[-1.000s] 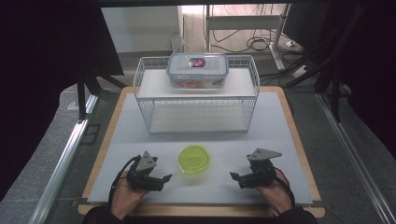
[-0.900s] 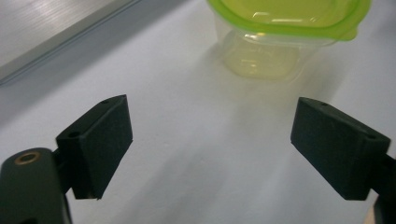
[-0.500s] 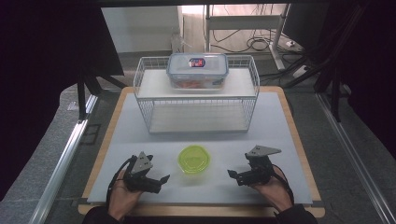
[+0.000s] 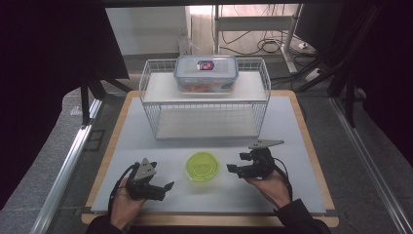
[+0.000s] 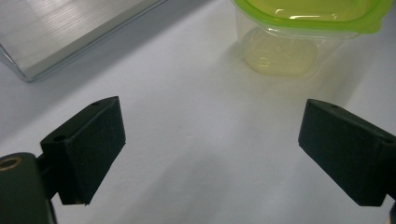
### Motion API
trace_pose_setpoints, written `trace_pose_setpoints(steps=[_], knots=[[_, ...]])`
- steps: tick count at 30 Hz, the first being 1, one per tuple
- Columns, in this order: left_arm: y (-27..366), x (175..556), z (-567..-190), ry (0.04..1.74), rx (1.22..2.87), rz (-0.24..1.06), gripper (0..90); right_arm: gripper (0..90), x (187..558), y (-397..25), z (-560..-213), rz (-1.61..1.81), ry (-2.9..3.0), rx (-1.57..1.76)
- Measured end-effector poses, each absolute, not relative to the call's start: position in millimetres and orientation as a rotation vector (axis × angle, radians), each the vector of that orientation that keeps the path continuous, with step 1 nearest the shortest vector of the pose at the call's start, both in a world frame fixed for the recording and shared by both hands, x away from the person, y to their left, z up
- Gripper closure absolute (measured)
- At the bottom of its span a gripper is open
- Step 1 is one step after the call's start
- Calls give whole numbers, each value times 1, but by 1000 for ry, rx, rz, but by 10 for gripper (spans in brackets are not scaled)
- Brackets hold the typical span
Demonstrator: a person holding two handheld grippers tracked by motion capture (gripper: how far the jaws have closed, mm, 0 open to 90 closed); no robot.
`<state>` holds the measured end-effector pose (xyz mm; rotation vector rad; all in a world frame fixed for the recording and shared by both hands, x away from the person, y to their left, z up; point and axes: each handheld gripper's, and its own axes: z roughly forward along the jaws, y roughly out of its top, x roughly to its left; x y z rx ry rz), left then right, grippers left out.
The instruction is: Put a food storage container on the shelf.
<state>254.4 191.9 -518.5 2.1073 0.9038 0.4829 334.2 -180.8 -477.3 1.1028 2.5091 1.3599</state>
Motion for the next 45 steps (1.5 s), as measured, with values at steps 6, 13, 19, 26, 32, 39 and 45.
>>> trace_pose_setpoints(steps=[6,13,19,26,32,39,45], knots=[[191,254,-518,893,2108,487,72,378,352,-163,-479,1405,2567,1151],[190,254,-519,886,2113,481,74,530,370,-140,-488,1459,2649,1211],[188,253,-519,866,2128,483,76,609,381,-134,-495,1482,2700,1245],[187,253,-519,857,2129,483,77,756,387,-133,-502,1524,2734,1342],[187,252,-519,854,2128,485,77,805,387,-134,-502,1537,2761,1392],[187,252,-519,853,2124,490,77,824,384,-139,-492,1610,2727,1403],[187,252,-518,853,2117,500,77,841,383,-148,-481,1674,2697,1413]])
